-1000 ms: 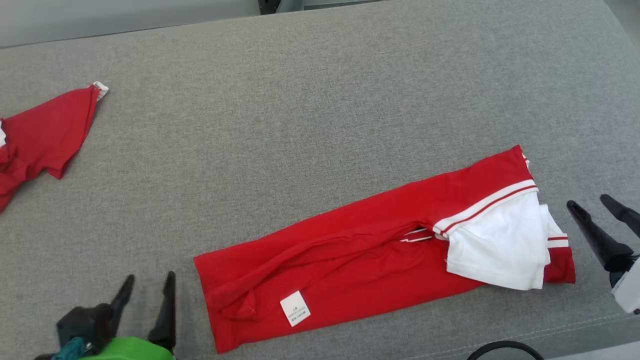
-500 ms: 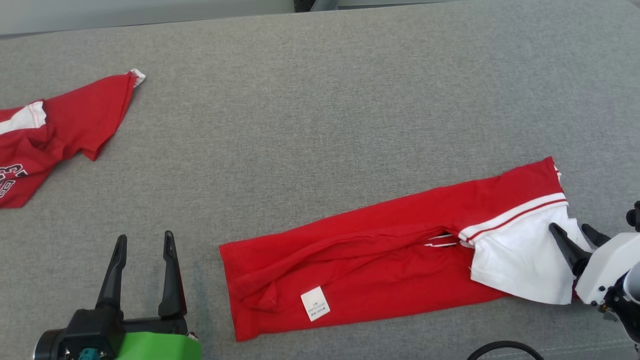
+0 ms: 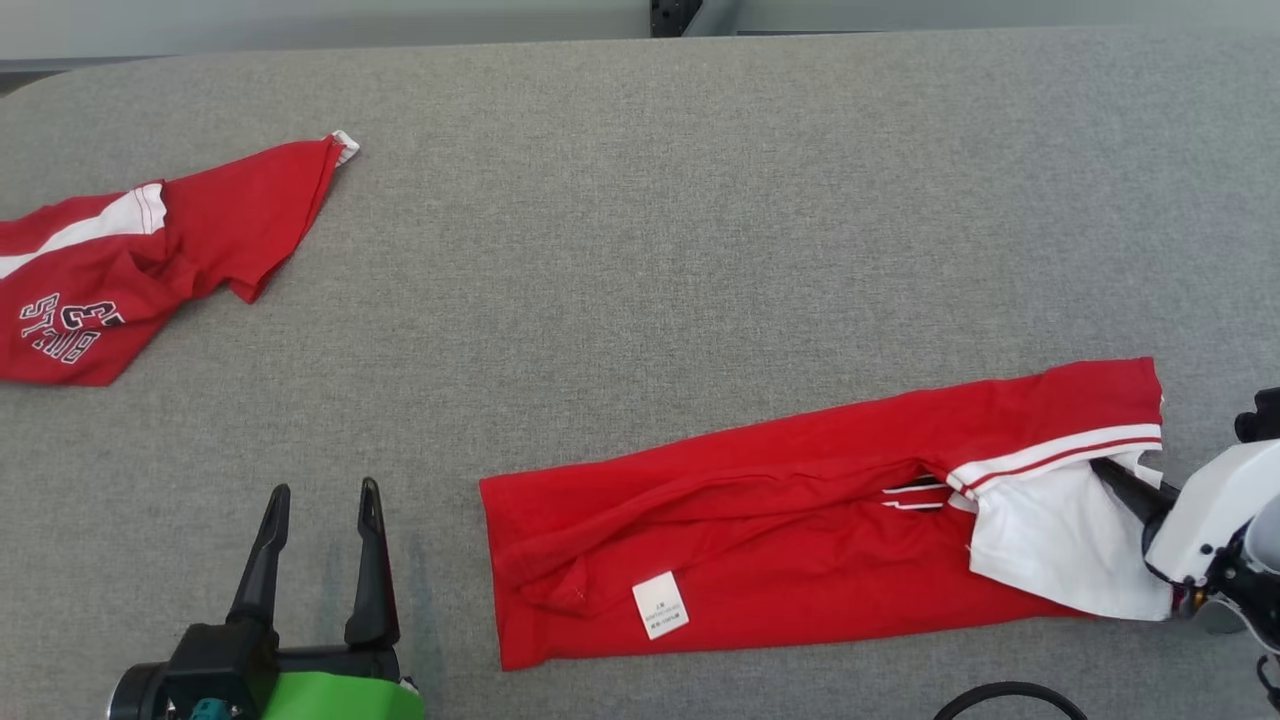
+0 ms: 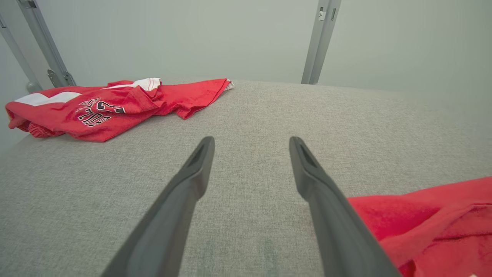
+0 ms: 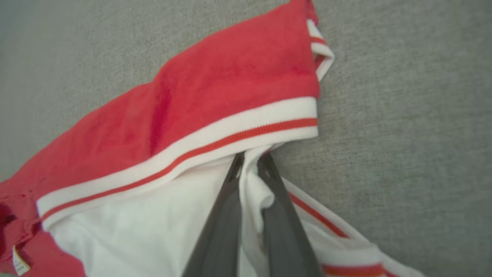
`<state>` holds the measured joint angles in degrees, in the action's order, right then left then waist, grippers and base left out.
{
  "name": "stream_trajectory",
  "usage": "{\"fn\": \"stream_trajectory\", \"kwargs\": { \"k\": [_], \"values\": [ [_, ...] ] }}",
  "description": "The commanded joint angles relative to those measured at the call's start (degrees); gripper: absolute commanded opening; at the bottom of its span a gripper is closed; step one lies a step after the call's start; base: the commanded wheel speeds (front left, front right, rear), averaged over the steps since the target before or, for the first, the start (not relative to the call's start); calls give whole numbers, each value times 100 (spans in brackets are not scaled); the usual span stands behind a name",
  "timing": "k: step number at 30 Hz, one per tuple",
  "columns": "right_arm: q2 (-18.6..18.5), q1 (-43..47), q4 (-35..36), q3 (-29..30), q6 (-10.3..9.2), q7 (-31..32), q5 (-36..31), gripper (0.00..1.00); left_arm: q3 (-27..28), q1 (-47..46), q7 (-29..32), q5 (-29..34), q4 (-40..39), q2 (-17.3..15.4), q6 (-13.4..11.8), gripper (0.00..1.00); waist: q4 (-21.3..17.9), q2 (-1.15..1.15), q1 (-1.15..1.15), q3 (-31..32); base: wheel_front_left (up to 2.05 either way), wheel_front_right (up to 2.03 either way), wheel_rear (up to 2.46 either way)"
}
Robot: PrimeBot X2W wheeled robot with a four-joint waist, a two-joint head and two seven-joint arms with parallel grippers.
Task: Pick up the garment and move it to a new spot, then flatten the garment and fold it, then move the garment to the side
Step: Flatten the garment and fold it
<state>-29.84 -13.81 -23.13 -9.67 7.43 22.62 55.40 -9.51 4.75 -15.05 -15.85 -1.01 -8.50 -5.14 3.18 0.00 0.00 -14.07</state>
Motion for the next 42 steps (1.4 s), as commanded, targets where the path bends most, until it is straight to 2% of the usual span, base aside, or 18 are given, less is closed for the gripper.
{"fn": "stream_trajectory", "kwargs": {
  "k": [1, 3, 4, 11, 13, 17, 21, 24, 27, 31, 33, 38, 39, 40, 42],
  "values": [
    [-204, 70, -88, 92, -2, -43, 134, 0, 65, 69, -14, 75, 88, 46, 125, 100, -38, 0, 0, 55, 0, 0, 0],
    [-499, 112, -248, 320, -2, -103, 271, 0, 143, 91, -14, 123, 166, 121, 278, 100, -67, 0, 0, 114, 0, 0, 0],
    [-499, 112, -248, 320, -2, -103, 271, 0, 143, 91, -14, 123, 166, 121, 278, 100, -67, 0, 0, 114, 0, 0, 0],
    [-1530, 308, -1014, 1380, 2, -311, 221, 0, 305, 141, -13, 316, 452, 306, 852, 100, -135, 0, 0, 335, 0, 0, 0],
    [-1658, 356, -783, 1458, 6, -322, 158, 0, 357, 144, -14, 372, 493, 346, 929, 100, -165, 0, 0, 380, 0, 0, 0],
    [-1580, 584, 426, 1181, 6, -134, 82, 0, 469, 215, -14, 420, 535, 444, 1004, 100, -270, 0, 0, 479, 0, 0, 0],
    [-979, 864, 2104, 487, 6, 311, -186, 0, 555, 324, -14, 486, 576, 494, 1051, 100, -451, 0, 0, 532, 0, 0, 0],
    [-219, 868, 2778, 0, 5, 550, -757, 0, 579, 339, -14, 515, 612, 516, 1081, 100, -593, 0, 0, 521, 0, 0, 0],
    [792, 710, 2710, -402, 6, 603, -1470, 0, 520, 246, -8, 600, 751, 528, 1120, 100, -661, 0, 0, 523, 0, 0, 0],
    [1720, 549, 2174, -703, 6, 452, -2352, 0, 470, 104, -8, 663, 860, 540, 1162, 100, -649, 0, 0, 493, 0, 0, 0],
    [1981, 482, 1927, -737, 6, 356, -2639, 0, 473, 81, -8, 659, 904, 543, 1164, 100, -628, 0, 0, 473, 0, 0, 0],
    [2228, 321, 1576, -727, 6, 194, -3046, 0, 544, 92, -8, 640, 956, 552, 1180, 100, -570, 0, 0, 424, 0, 0, 0],
    [2234, 285, 1589, -735, 6, 146, -3089, 4, 553, 110, -8, 632, 959, 554, 1183, 100, -563, 0, 0, 418, 0, 0, 0],
    [2215, 265, 1639, -735, 6, 83, -3148, 100, 556, 131, -8, 629, 965, 556, 1186, 100, -555, 0, 0, 411, 0, 0, 0],
    [2168, 325, 1821, -769, 6, 32, -3180, 100, 551, 152, -8, 625, 969, 558, 1190, 100, -532, 0, 0, 397, 0, 0, 0]
  ]
}}
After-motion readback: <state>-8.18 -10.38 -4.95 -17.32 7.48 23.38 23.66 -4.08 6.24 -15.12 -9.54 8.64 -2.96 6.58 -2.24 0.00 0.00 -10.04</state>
